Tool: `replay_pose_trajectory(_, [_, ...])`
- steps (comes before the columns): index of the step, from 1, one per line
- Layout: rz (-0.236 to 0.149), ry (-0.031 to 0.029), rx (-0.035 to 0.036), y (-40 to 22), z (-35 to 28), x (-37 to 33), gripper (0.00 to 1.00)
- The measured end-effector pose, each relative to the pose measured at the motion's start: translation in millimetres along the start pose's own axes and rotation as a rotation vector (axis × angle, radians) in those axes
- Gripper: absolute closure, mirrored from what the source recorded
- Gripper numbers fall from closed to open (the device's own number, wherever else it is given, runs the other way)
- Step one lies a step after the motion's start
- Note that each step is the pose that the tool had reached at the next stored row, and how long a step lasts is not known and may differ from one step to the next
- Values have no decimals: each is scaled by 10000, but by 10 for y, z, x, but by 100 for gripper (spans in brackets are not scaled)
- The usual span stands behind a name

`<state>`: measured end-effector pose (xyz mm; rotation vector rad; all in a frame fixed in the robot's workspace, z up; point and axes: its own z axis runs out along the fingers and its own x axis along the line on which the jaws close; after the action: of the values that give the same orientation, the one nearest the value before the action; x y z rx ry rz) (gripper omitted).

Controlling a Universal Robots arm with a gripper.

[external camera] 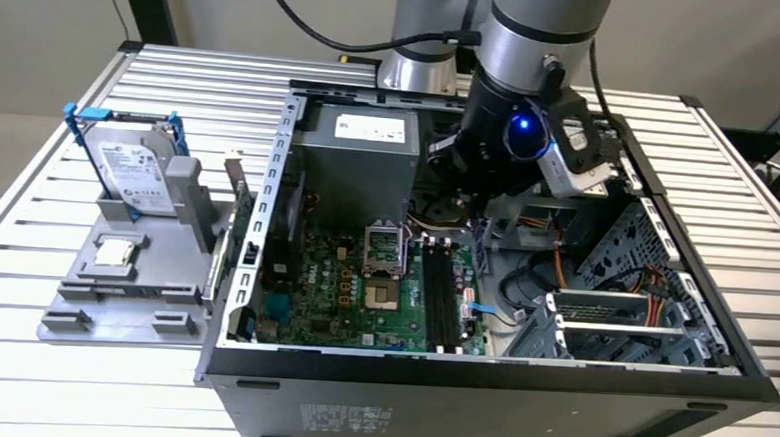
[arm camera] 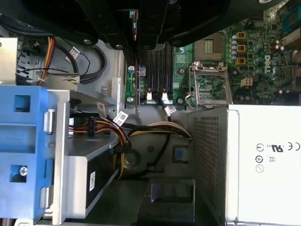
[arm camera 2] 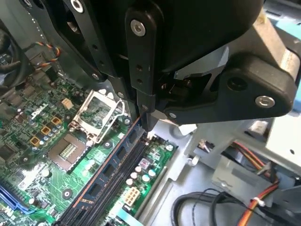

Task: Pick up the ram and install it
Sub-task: 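Insert the ram into the slot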

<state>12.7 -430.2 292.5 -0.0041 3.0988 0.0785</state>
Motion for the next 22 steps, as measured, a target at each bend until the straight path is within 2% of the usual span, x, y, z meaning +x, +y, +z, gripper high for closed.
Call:
replay_pose_trajectory(8, [237,-12,11,-86,139,25,100])
replay_pose_trajectory(14, [527,-30,32,-99,249,28,100])
replay_pose_trajectory(18, [564,-29,38,-107,256,30,100])
replay_pose_trajectory(22, [562,-28,38,-135,326,32,100])
